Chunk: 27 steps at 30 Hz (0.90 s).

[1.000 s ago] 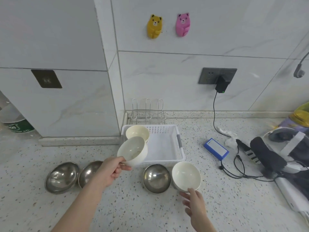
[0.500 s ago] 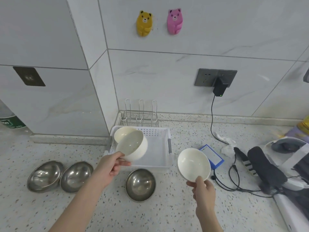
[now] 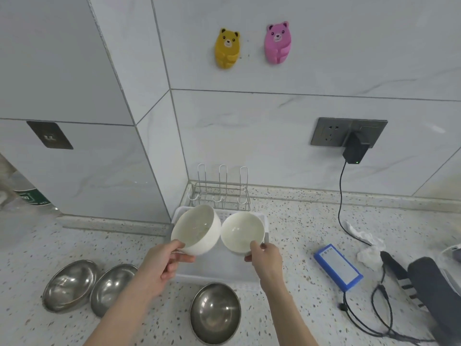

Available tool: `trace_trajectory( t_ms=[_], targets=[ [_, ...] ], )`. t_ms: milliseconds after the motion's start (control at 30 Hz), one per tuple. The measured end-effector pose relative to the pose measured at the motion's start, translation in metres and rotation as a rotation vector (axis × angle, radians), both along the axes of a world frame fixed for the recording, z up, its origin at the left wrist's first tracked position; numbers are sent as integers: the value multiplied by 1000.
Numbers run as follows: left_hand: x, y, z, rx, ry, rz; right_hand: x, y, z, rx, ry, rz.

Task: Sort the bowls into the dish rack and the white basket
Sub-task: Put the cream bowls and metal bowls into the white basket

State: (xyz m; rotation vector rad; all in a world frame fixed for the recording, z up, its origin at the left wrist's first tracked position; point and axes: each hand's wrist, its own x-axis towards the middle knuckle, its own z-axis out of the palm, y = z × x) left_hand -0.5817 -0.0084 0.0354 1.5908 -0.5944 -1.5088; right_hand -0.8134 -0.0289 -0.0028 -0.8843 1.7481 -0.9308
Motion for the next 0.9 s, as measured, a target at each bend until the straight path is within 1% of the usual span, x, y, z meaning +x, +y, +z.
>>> trace_trajectory(
  t_ms=[200, 300, 500, 567, 700, 900],
  targets=[
    [-2, -5, -7, 26, -2, 8, 14, -19, -18, 113, 60, 66],
    [-4, -7, -11, 34, -9, 4, 14, -23, -24, 107, 128, 77],
    [-11, -10, -13, 43, -23, -13, 19, -28, -26, 74, 198, 69],
    [-12, -11, -13, 48, -35, -20, 20, -28, -27, 91, 217, 61],
    [-11, -12, -12, 47, -64, -46, 21, -31, -29, 116, 189, 40],
    [-10, -10, -12, 41, -70, -51, 27, -27, -29, 223, 52, -3]
  ],
)
